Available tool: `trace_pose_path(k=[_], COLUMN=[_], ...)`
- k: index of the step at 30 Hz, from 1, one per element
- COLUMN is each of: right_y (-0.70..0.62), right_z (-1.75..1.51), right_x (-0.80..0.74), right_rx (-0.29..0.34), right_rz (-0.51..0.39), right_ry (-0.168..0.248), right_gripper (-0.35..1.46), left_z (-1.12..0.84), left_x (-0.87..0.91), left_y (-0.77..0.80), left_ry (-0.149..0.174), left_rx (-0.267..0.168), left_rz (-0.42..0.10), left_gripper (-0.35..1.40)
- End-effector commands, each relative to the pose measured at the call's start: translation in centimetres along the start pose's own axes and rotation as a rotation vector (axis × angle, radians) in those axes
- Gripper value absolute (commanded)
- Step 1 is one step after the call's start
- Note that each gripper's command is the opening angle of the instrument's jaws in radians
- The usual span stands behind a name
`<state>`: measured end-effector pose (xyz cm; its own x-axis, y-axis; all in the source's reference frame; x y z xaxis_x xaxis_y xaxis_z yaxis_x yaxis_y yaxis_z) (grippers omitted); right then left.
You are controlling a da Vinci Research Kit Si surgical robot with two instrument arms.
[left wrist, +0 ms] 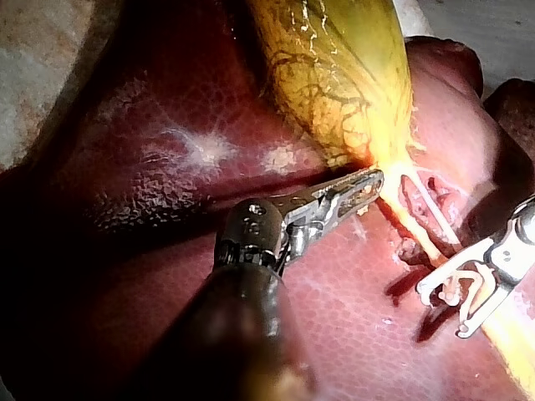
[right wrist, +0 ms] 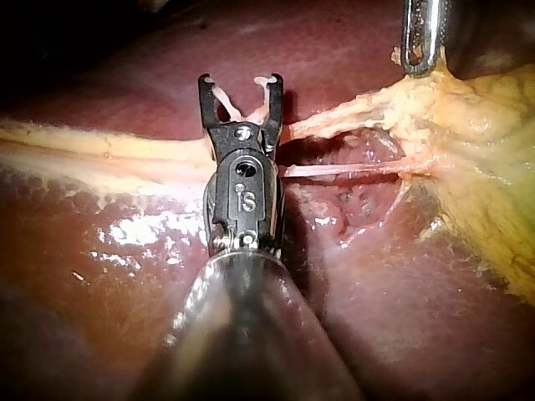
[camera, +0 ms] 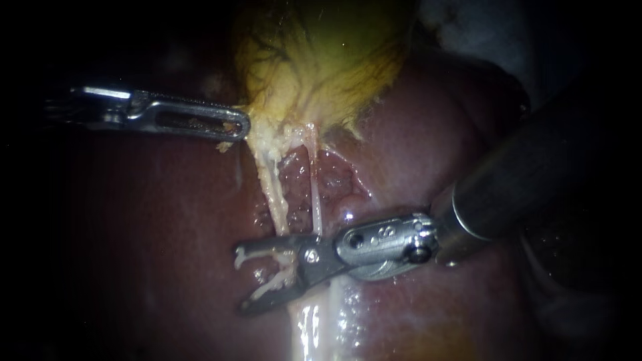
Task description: Clipping second clip left tube
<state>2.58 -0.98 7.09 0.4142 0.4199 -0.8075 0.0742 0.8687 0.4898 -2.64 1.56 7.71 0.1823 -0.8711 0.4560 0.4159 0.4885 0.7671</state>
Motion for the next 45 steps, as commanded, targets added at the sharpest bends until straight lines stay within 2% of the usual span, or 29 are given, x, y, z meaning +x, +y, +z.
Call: trace_pose_path(k=[1, 4, 6, 11, 14, 17, 20, 28, 34, 45], right_y=[-0.01, -0.02, 0.0, 0.18, 0.29, 0.38, 0.43, 0.62, 0.7, 0.82], right_z=[-0.01, -0.07, -0.15, -0.45, -0.67, -0.81, -0.85, -0.9, -0.86, -0.67], right_x=[0.0, 0.03, 0.08, 0.31, 0.42, 0.43, 0.33, -0.05, -0.35, -0.64], right_rx=[0.001, 0.007, 0.037, 0.165, 0.17, 0.172, 0.172, 0.173, 0.168, 0.153], right_rz=[0.0, 0.002, 0.018, 0.126, 0.18, 0.227, 0.253, 0.353, 0.442, 0.544], right_ry=[0.0, 0.001, -0.001, -0.019, 0.014, 0.039, 0.033, 0.009, -0.013, -0.034], right_gripper=[0.52, 0.52, 0.51, 0.51, 0.51, 0.51, 0.51, 0.51, 0.5, 0.49], left_z=[0.0, 0.0, -0.01, -0.02, -0.04, -0.05, -0.06, -0.09, -0.1, -0.11], left_x=[0.0, 0.0, 0.01, 0.0, 0.0, 0.0, 0.0, 0.0, 0.0, 0.0], left_y=[0.0, 0.0, 0.0, 0.01, 0.01, 0.01, 0.02, 0.02, 0.02, -0.01], left_ry=[0.0, 0.0, 0.0, 0.0, 0.0, 0.0, -0.001, -0.001, -0.001, -0.001], left_rx=[0.0, 0.0, 0.0, -0.001, -0.001, 0.0, -0.002, -0.003, -0.004, -0.005], left_rz=[0.0, 0.0, 0.0, 0.0, 0.001, 0.001, 0.0, 0.0, 0.0, -0.001], left_gripper=[-0.35, -0.35, -0.35, -0.35, -0.35, -0.35, -0.35, -0.35, -0.35, -0.35])
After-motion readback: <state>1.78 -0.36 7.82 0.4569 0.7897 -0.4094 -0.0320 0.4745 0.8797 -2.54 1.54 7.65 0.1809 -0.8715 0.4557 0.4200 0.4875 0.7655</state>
